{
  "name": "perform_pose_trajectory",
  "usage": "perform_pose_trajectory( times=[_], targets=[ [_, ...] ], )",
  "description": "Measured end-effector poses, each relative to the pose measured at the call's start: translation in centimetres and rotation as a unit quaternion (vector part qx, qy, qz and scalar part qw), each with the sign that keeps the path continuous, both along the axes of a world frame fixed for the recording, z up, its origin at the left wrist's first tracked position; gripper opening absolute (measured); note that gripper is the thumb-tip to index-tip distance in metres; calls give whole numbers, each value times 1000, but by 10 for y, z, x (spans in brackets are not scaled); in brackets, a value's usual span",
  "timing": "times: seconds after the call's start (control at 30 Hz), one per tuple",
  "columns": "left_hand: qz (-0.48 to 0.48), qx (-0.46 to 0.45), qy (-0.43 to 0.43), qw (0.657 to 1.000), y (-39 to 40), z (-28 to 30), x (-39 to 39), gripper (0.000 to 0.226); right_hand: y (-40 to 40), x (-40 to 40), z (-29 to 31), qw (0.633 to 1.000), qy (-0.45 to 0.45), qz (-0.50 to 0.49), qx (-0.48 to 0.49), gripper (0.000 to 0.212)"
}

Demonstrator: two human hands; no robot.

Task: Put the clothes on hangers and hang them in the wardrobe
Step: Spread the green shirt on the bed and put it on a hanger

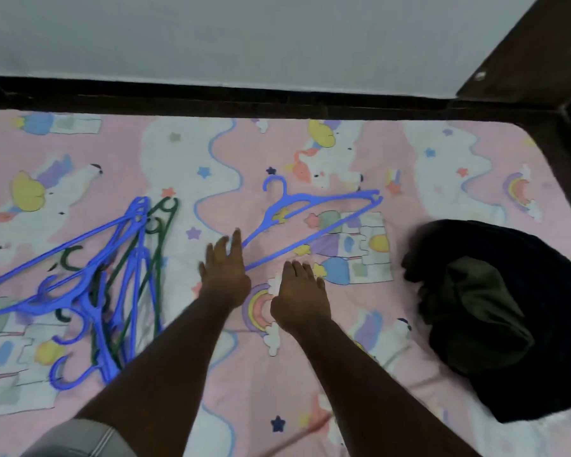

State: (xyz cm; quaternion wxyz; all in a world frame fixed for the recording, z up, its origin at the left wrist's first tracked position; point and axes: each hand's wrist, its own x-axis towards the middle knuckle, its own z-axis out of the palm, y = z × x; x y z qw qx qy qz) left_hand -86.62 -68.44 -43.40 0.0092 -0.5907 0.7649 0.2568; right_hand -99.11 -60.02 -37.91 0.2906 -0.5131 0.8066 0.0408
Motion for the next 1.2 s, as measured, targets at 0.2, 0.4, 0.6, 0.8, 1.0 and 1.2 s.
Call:
perform_pose_trajectory(
  times=[0.2,0.4,0.6,0.8,1.0,1.2],
  targets=[
    [-120,13,-64,991,46,21,-68,96,44,-56,8,999,7,-43,13,73],
    [-177,36,-24,983,110,43,-162,82,93,-125,21,997,-2,-73,-21,63],
    [-149,148,92,973,169,70,-255,52,164,-219,49,983,-3,-122,-134,50],
    [58,347,218,910,223,106,-340,41,220,-307,58,967,-12,-204,-150,30],
    [246,356,331,839,238,110,-358,20,241,-327,45,959,-91,-214,-160,42],
    [367,349,406,761,249,155,-353,19,236,-317,58,890,-192,-332,-247,58]
  ],
)
